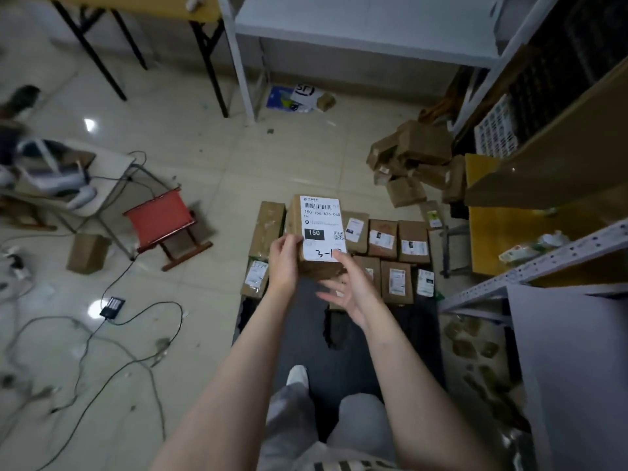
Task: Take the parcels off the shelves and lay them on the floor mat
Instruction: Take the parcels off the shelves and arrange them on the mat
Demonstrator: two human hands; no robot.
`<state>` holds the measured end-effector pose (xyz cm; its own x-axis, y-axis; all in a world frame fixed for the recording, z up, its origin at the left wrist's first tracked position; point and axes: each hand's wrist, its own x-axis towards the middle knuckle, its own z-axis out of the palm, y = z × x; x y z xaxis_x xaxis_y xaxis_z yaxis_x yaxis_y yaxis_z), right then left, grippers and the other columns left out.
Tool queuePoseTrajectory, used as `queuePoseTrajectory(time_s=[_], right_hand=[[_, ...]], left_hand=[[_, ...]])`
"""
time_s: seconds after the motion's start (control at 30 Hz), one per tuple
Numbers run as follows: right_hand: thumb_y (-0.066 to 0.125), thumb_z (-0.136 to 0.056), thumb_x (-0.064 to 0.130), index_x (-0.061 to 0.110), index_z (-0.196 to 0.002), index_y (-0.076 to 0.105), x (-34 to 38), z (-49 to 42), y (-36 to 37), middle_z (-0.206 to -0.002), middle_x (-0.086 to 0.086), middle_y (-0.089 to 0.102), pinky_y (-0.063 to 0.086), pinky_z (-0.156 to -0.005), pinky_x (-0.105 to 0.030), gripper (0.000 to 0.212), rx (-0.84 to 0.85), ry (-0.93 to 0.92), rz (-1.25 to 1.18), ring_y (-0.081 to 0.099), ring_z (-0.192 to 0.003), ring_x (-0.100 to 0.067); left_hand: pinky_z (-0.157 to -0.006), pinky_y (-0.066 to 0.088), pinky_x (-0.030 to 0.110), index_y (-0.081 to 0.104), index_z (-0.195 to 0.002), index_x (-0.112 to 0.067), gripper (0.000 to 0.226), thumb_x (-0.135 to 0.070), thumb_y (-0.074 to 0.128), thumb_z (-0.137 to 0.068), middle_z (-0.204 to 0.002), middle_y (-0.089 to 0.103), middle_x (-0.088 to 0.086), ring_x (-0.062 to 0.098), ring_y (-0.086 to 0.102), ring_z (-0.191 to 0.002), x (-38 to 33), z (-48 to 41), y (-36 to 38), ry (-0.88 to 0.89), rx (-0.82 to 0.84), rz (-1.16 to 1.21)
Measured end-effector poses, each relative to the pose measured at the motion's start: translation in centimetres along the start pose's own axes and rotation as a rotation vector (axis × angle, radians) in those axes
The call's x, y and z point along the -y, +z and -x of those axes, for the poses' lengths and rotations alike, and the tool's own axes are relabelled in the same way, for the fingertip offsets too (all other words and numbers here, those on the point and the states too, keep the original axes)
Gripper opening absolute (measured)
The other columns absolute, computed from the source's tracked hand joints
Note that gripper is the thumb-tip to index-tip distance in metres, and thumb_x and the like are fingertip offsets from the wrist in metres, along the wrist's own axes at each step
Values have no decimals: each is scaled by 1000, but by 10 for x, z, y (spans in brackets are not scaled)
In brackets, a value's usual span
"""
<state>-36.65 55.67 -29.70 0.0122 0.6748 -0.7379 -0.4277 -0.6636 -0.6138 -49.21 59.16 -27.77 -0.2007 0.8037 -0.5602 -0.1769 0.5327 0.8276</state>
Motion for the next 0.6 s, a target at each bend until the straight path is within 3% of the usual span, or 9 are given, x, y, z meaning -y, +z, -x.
queuePoseTrajectory(time_s=[0.07,0.17,0.23,0.3,0.33,0.4,0.47,0.6], right_hand=[[70,-89,37,20,-133,55,-10,-20,6,-126,-15,61,61,-75,-43,50,46,107,-12,68,-104,-30],[69,-89,35,19,-123,60,-26,-57,7,-116,-16,68,60,-74,-36,38,46,161,5,70,-100,-30],[70,-88,34,19,-112,62,-37,-82,3,-110,-16,70,59,-74,-33,29,24,210,16,71,-97,-29],[71,-88,33,19,-107,62,-49,-107,-2,-106,-15,70,58,-77,-33,26,6,249,35,71,-95,-27],[71,-88,33,20,-109,61,-55,-120,-6,-107,-15,70,57,-81,-33,27,3,261,61,70,-96,-27],[72,-88,32,20,-116,59,-66,-146,-14,-115,-15,68,55,-92,-35,33,2,291,138,68,-102,-29],[73,-87,31,19,-121,58,-77,-168,-23,-121,-15,66,53,-97,-36,39,-6,332,195,66,-107,-30],[75,-85,23,14,-122,60,-99,-212,-36,-118,-15,69,55,-88,-33,40,-48,367,168,67,-105,-28]], left_hand=[[-82,48,33,62,-118,-1,39,-28,54,-90,-113,67,13,21,62,-97,11,-19,-10,-43,-52,-30],[-69,46,27,69,-105,-7,33,-34,58,-89,-95,70,2,17,62,-88,33,-48,-17,-98,-116,-126],[-74,49,29,70,-96,-8,34,-39,61,-84,-92,70,3,18,64,-90,54,-67,-20,-116,-128,-184],[-90,52,37,68,-104,-3,44,-41,61,-82,-102,70,10,25,65,-99,77,-86,-22,-167,-123,-210],[-90,53,41,68,-106,-3,47,-42,61,-81,-101,71,11,29,65,-98,87,-93,-23,-200,-130,-233],[-66,49,37,69,-80,-13,42,-52,60,-67,-69,66,3,27,59,-71,103,-107,-28,-240,-154,-262],[-57,39,34,59,-62,-16,42,-57,55,-56,-54,55,-1,23,49,-57,118,-122,-36,-269,-195,-250],[-65,34,40,55,-77,-10,41,-51,57,-79,-70,51,13,26,48,-66,161,-162,-60,-304,-253,-233]])
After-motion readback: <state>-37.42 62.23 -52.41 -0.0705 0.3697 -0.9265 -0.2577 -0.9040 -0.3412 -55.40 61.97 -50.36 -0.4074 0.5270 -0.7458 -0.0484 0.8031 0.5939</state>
